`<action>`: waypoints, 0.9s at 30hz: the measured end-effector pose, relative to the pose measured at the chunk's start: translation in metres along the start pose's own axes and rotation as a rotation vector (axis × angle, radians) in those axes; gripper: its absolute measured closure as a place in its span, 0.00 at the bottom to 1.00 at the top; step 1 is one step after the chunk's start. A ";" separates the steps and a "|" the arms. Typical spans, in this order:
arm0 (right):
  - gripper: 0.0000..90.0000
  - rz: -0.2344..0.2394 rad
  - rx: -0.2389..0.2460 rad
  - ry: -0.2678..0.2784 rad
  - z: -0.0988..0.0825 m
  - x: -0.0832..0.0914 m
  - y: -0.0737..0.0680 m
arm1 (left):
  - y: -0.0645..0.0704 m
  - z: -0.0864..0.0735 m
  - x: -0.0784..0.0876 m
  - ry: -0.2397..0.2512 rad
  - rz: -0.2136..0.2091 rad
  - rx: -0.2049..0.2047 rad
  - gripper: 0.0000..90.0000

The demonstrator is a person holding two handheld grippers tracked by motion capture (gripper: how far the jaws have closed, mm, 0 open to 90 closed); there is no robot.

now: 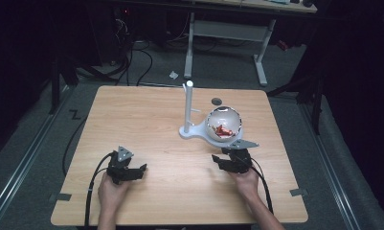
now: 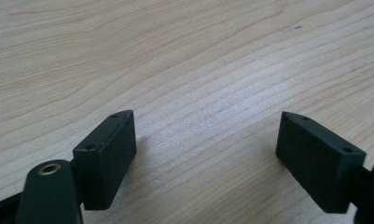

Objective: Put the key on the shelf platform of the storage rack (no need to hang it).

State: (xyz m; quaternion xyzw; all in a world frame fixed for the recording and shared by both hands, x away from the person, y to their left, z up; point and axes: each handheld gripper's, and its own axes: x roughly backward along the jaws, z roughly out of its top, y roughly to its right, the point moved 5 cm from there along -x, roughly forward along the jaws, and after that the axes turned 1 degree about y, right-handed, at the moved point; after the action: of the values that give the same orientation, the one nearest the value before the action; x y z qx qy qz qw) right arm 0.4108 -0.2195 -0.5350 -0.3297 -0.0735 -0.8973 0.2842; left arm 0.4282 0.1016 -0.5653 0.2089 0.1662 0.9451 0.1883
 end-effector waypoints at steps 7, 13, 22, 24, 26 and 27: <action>0.50 -0.027 -0.003 -0.013 -0.004 -0.003 0.004 | 0.000 0.000 0.000 -0.001 0.000 0.000 0.23; 0.50 -0.037 -0.002 -0.014 -0.005 -0.006 0.006 | 0.000 0.000 0.000 -0.001 0.000 0.000 0.23; 0.50 -0.072 0.030 -0.029 -0.007 -0.012 0.006 | 0.000 0.000 0.000 -0.001 0.005 -0.002 0.23; 0.50 -0.072 0.030 -0.034 -0.008 -0.013 0.006 | 0.000 0.000 0.000 0.000 0.005 -0.002 0.23; 0.50 -0.076 0.030 -0.040 -0.009 -0.014 0.006 | 0.000 0.000 0.000 0.000 0.005 -0.002 0.23; 0.50 -0.077 0.030 -0.041 -0.009 -0.015 0.006 | 0.000 0.000 0.000 0.001 0.005 0.001 0.23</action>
State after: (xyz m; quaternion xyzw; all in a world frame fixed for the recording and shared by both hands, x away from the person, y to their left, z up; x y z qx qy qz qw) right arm 0.4183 -0.2209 -0.5516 -0.3406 -0.1054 -0.8994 0.2528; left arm 0.4287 0.1018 -0.5654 0.2090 0.1660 0.9457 0.1857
